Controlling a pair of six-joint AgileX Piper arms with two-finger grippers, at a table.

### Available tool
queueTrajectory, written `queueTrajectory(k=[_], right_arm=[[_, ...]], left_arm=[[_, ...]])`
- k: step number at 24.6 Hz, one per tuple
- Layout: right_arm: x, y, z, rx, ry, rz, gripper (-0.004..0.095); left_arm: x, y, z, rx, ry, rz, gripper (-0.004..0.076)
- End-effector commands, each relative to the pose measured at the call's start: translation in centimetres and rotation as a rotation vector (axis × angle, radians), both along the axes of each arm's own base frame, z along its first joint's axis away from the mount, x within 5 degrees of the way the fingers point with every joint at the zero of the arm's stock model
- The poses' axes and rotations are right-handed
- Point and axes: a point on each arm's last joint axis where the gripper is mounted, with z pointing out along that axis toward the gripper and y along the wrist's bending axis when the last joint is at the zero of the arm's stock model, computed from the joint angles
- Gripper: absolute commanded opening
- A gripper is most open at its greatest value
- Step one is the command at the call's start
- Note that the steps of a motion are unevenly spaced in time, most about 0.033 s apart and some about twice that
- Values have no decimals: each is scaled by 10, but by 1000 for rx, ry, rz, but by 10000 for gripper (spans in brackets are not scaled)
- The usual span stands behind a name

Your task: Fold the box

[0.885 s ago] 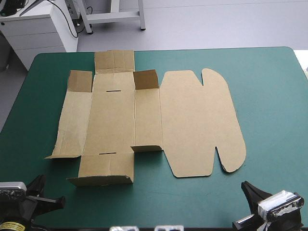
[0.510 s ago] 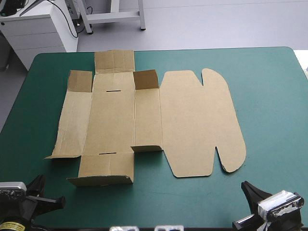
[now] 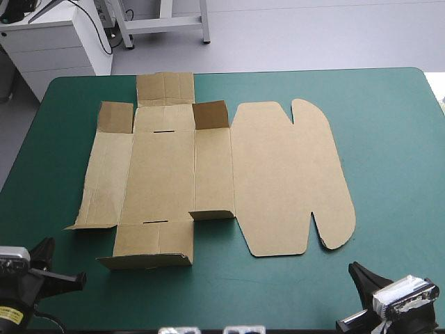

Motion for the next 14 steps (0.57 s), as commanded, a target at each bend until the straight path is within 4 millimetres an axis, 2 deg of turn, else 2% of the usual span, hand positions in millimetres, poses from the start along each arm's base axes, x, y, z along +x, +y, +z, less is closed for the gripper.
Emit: queueTrajectory(k=[1,9,10,11,12,13,14], right_arm=[[-3,0,11,22,-93,-10,-20],[-3,0,11,24,-92,-10,-20],[-3,0,11,24,-92,-10,-20],[-3,0,11,24,-92,-10,-20],[-3,0,11,24,-92,-10,-20],[-3,0,11,24,-92,-10,-20],[-3,0,11,24,-92,-10,-20]], left_arm=[[23,2,35,61,-48,21,-8],[108,-2,78,54,53,58,-8],[131,-4,84,59,83,58,-8],[145,-5,85,62,114,60,-8],[172,-6,81,79,187,66,-8],[186,-6,79,84,222,69,-8],[209,-7,72,96,293,78,-8]])
